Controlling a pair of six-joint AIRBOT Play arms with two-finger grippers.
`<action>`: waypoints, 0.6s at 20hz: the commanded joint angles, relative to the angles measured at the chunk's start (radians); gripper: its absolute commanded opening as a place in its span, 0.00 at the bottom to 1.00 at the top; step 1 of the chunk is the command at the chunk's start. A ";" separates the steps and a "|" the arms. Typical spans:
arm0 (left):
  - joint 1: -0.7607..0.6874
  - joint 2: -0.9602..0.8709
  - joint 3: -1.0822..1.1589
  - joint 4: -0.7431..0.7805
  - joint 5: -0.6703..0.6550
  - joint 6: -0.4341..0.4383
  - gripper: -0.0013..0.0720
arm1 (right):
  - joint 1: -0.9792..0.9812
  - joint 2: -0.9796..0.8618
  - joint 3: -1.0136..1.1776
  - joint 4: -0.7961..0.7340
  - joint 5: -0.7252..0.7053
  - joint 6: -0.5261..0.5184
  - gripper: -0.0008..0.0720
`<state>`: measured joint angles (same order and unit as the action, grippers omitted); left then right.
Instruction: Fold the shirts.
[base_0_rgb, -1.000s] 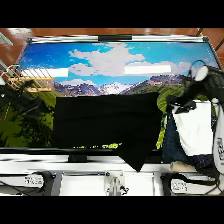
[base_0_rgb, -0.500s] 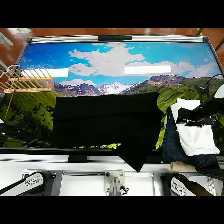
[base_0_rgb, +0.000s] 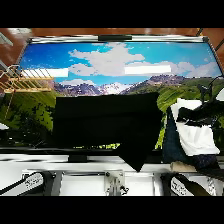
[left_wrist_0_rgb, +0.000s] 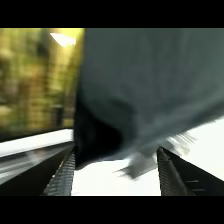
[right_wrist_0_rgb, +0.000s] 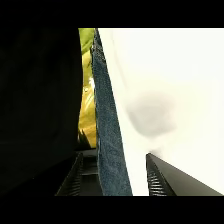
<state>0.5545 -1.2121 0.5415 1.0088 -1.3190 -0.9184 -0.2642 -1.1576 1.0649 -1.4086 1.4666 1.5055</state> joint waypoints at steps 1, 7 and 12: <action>-0.025 -0.026 -0.030 0.011 0.048 0.029 0.65 | -0.001 0.001 0.000 0.001 -0.001 0.006 0.72; -0.029 -0.026 -0.029 0.011 0.076 0.047 0.06 | -0.001 0.001 -0.066 0.016 0.024 0.018 0.72; -0.029 -0.026 -0.028 -0.010 0.051 0.059 0.06 | 0.045 0.001 -0.339 0.374 -0.036 -0.079 0.81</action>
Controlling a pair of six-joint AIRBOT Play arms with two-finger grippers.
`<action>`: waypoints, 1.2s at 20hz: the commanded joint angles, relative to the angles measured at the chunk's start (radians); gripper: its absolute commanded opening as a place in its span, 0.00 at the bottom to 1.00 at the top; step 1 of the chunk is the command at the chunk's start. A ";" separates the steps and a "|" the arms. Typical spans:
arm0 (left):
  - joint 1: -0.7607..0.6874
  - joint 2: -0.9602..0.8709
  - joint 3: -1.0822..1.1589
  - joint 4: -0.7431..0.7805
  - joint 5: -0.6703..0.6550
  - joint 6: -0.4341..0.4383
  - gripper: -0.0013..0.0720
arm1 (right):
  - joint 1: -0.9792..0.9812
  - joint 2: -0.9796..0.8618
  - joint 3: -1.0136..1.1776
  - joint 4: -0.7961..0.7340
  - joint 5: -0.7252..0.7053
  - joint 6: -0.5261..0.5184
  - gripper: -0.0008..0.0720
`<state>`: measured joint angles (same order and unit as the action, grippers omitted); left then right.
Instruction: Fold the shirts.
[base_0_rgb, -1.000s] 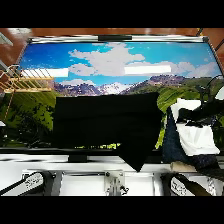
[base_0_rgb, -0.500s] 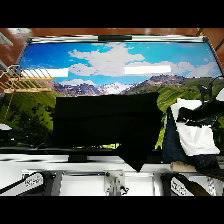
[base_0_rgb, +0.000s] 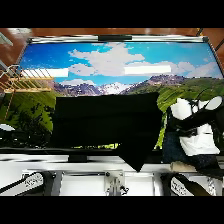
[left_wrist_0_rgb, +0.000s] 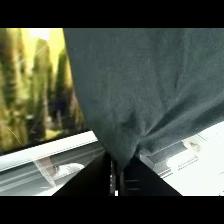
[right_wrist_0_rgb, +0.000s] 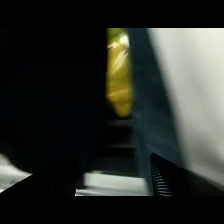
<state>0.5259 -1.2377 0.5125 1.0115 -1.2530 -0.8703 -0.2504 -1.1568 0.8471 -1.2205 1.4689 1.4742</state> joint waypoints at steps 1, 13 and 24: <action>0.000 -0.001 0.003 -0.018 -0.023 0.011 0.06 | 0.074 0.000 -0.154 0.144 -0.071 -0.037 0.81; 0.000 -0.001 0.019 -0.050 -0.038 0.014 0.06 | 0.243 0.000 -0.320 0.066 -0.272 0.067 0.60; -0.008 -0.001 0.283 -0.096 -0.122 -0.026 0.06 | 0.241 0.027 -0.031 0.116 -0.303 0.039 0.09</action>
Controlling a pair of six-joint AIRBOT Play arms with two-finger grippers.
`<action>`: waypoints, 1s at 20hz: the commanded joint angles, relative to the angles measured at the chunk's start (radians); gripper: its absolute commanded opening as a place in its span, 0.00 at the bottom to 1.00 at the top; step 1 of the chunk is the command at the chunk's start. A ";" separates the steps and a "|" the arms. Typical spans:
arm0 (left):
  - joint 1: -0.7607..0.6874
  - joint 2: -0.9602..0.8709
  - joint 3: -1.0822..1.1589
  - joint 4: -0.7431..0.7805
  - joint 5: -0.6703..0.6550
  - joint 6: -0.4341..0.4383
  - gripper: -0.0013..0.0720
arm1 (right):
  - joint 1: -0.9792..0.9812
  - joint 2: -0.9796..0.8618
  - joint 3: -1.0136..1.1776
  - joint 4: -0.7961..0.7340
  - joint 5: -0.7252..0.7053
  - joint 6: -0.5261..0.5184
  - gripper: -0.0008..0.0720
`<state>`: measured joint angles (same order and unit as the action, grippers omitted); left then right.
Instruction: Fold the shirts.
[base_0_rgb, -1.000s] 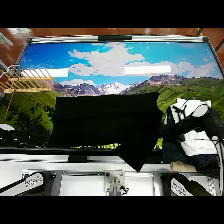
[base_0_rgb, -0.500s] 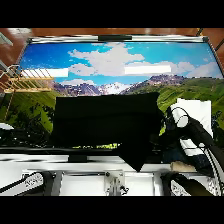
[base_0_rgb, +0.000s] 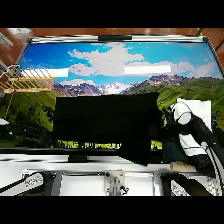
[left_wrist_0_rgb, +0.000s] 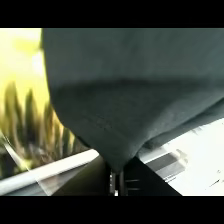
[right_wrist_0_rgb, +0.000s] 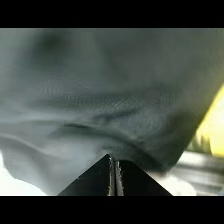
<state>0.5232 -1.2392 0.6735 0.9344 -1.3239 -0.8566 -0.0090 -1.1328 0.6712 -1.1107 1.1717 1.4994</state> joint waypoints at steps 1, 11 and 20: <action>-0.011 -0.002 0.181 -0.020 -0.024 -0.081 0.06 | 0.001 -0.025 0.222 0.005 -0.018 0.023 0.09; -0.209 -0.373 0.652 -0.019 0.068 -0.286 0.06 | 0.001 -0.575 0.884 0.004 -0.061 0.071 0.09; -0.274 -0.552 0.730 -0.019 0.085 -0.327 0.41 | 0.001 -0.701 0.901 0.000 -0.172 0.066 0.10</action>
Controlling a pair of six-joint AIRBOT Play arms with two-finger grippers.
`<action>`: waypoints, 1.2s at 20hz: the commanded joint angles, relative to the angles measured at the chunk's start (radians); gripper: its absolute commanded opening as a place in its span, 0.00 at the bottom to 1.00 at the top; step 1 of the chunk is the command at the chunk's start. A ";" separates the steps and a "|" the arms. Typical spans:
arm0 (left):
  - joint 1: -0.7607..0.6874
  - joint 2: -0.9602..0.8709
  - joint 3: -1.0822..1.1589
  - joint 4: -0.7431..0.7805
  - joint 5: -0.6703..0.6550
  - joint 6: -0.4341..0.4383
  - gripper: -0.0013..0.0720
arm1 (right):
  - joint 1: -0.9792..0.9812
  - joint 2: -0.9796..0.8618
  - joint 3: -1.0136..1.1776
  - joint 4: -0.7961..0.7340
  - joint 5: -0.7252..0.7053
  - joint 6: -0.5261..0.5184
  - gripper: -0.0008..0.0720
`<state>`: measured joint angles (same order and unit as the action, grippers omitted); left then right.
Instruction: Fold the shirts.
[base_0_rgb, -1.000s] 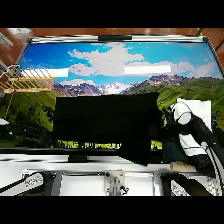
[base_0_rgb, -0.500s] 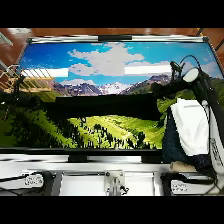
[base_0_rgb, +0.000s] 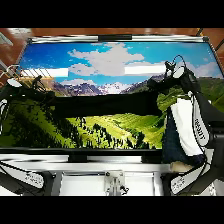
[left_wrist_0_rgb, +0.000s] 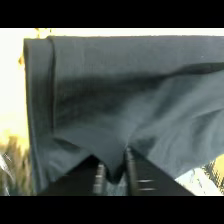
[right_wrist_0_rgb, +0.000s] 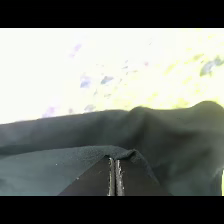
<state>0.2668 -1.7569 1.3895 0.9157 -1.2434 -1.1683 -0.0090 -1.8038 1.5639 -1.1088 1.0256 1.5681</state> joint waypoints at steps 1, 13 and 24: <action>-0.018 -0.033 0.014 0.000 -0.003 -0.019 0.61 | 0.000 -0.027 0.009 0.005 -0.025 -0.019 0.22; 0.002 0.060 0.135 -0.001 -0.158 -0.023 0.74 | -0.099 0.037 -0.027 -0.023 0.318 -0.151 0.93; -0.014 0.061 0.135 0.000 -0.164 -0.023 0.73 | -0.100 -0.123 -0.027 0.060 0.302 -0.110 0.93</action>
<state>0.2546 -1.6958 1.5238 0.9150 -1.4067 -1.1919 -0.1116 -1.8790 1.5394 -1.0637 1.3239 1.4414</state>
